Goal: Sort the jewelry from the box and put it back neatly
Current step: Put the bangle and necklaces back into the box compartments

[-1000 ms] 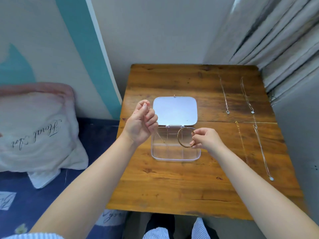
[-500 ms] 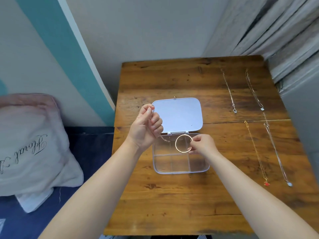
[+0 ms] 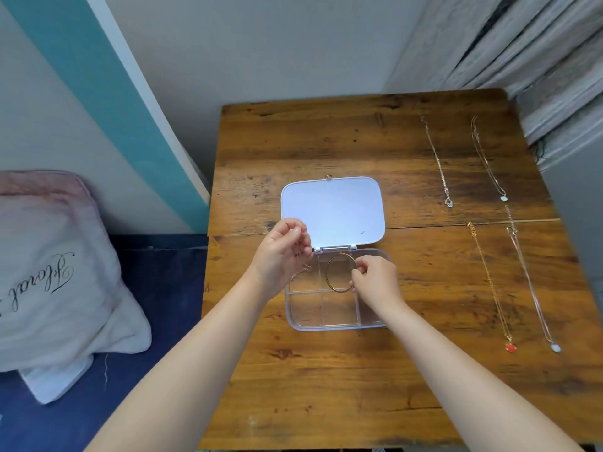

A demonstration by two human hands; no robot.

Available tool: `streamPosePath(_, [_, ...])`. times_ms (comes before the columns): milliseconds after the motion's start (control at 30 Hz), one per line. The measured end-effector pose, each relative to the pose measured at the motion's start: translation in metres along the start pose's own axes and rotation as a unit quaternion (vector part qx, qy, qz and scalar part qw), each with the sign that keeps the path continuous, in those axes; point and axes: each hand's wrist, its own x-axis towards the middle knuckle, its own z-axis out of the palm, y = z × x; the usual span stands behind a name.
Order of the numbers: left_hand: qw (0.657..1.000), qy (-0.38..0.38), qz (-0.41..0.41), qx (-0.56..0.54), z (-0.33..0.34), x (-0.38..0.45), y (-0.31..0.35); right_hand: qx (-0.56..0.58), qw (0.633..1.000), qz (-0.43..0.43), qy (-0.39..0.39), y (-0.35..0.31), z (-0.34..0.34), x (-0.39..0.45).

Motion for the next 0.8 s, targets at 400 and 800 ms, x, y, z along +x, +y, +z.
streamPosePath(400, [0.659, 0.115, 0.095, 0.737, -0.028, 0.002, -0.054, 0.064, 0.996, 0.067, 0.001, 0.003, 0.011, 0.005])
streamPosePath(800, [0.615, 0.126, 0.127, 0.768, -0.011, -0.014, -0.058, -0.018, 0.997, -0.072, -0.004, 0.017, -0.022, -0.019])
